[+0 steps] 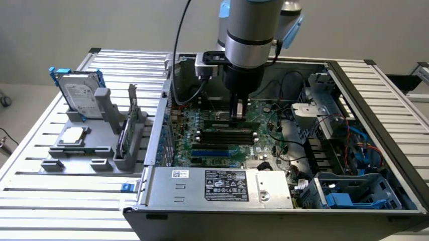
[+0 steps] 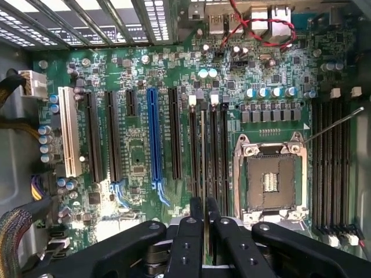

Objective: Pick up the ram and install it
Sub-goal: 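Insert the ram into the slot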

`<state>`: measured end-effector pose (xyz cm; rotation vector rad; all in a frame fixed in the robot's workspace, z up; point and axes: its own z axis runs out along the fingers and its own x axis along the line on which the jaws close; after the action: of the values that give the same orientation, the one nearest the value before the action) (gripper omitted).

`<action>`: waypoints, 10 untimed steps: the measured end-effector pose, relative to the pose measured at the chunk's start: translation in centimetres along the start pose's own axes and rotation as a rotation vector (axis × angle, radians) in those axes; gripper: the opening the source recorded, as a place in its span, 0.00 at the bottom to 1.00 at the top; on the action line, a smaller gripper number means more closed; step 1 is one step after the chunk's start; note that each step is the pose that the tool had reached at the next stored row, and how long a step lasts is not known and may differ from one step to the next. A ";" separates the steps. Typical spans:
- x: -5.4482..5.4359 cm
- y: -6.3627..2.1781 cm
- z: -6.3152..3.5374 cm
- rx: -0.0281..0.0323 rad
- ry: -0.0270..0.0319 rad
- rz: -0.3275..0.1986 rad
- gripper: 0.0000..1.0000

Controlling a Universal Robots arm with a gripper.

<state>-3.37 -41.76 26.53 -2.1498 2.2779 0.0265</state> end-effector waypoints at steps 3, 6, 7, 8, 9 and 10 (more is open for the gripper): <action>0.2 -0.01 0.53 0.0000 0.0001 0.000 0.14; 0.3 -0.02 1.08 0.0000 0.0000 -0.001 0.14; 0.3 -0.02 1.26 0.0000 -0.0002 -0.002 0.14; 0.4 0.00 1.45 -0.0001 -0.0009 -0.005 0.14; 0.4 0.05 1.63 -0.0003 -0.0018 -0.008 0.14; 0.4 0.13 1.81 -0.0005 -0.0033 -0.014 0.14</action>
<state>-3.53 -42.13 24.71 -2.1643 2.2610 0.0305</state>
